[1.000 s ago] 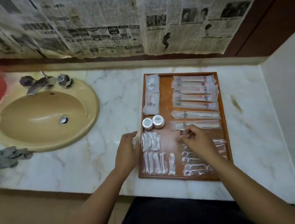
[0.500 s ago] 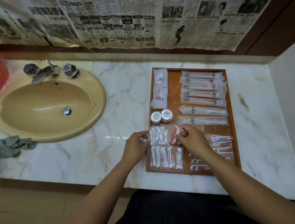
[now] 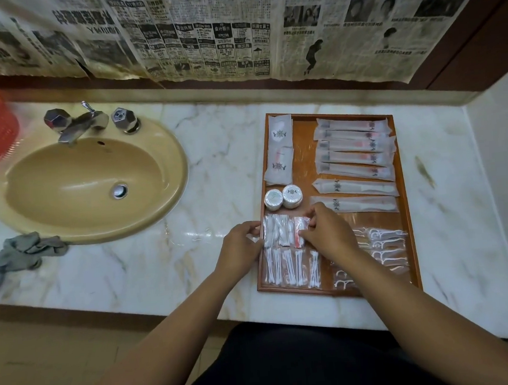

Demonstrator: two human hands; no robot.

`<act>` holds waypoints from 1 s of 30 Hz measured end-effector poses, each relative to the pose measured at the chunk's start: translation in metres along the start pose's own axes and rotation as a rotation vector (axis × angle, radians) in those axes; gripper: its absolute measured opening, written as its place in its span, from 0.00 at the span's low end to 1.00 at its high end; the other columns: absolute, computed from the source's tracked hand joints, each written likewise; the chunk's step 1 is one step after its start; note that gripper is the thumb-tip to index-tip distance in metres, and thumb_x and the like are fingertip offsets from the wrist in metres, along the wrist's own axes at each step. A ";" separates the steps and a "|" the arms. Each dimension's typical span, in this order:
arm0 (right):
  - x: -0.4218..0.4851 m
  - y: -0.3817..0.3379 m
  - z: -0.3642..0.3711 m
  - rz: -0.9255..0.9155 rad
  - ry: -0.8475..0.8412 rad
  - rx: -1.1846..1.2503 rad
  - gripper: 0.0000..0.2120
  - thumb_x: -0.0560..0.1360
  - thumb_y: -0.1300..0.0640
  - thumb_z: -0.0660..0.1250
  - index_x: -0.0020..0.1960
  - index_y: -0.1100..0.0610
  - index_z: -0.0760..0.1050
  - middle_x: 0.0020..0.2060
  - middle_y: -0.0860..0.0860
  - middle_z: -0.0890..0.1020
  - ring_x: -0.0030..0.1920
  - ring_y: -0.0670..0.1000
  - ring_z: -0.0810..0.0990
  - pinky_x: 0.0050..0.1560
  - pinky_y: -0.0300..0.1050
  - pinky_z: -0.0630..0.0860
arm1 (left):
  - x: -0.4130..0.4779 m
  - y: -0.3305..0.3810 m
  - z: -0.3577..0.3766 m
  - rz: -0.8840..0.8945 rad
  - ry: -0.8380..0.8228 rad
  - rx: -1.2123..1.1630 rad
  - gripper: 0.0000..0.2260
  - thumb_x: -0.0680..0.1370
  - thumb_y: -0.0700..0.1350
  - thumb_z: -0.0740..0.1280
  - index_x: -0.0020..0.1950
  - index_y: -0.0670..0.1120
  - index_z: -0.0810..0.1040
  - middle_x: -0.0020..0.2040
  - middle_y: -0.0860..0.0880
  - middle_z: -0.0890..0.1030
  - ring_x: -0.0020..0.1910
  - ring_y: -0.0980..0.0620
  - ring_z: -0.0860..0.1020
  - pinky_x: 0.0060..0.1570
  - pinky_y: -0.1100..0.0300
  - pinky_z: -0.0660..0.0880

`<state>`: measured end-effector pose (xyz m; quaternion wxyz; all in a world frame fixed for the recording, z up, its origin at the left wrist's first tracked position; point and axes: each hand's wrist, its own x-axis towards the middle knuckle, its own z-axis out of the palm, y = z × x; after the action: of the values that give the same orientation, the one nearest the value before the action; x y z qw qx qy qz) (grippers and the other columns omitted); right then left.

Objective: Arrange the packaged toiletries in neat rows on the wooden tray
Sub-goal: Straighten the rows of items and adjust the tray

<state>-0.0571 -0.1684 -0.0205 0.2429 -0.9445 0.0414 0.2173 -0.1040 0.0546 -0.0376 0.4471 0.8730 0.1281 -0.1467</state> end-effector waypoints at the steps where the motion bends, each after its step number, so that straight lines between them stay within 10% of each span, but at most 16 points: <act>1: -0.001 0.000 0.001 -0.007 0.015 -0.007 0.19 0.73 0.48 0.75 0.60 0.48 0.72 0.46 0.45 0.78 0.43 0.49 0.79 0.43 0.52 0.81 | 0.000 0.000 0.000 0.013 -0.001 0.017 0.18 0.76 0.47 0.74 0.66 0.52 0.80 0.52 0.56 0.80 0.45 0.57 0.80 0.49 0.64 0.78; 12: -0.010 0.002 0.003 -0.199 0.011 -0.134 0.12 0.80 0.51 0.68 0.63 0.48 0.79 0.55 0.47 0.79 0.51 0.50 0.80 0.47 0.48 0.79 | 0.003 -0.002 0.001 0.160 -0.047 0.243 0.20 0.81 0.48 0.68 0.73 0.54 0.74 0.59 0.50 0.77 0.48 0.53 0.79 0.54 0.60 0.77; 18: -0.014 -0.014 0.011 -0.286 0.020 -0.160 0.24 0.77 0.41 0.69 0.70 0.47 0.73 0.60 0.47 0.78 0.59 0.52 0.79 0.50 0.48 0.79 | 0.004 -0.002 0.003 0.193 -0.070 0.319 0.20 0.81 0.50 0.67 0.73 0.54 0.74 0.58 0.48 0.76 0.54 0.50 0.78 0.54 0.57 0.76; 30: -0.011 -0.030 0.025 -0.144 0.006 -0.113 0.22 0.75 0.41 0.70 0.65 0.51 0.73 0.56 0.49 0.82 0.57 0.55 0.80 0.48 0.48 0.77 | 0.004 0.004 0.006 0.225 -0.050 0.430 0.20 0.81 0.51 0.66 0.73 0.52 0.74 0.59 0.47 0.76 0.51 0.48 0.79 0.48 0.55 0.78</act>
<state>-0.0715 -0.1303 -0.0215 0.2041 -0.9579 -0.0384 0.1985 -0.0998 0.0477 -0.0395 0.2677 0.9530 -0.0150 -0.1412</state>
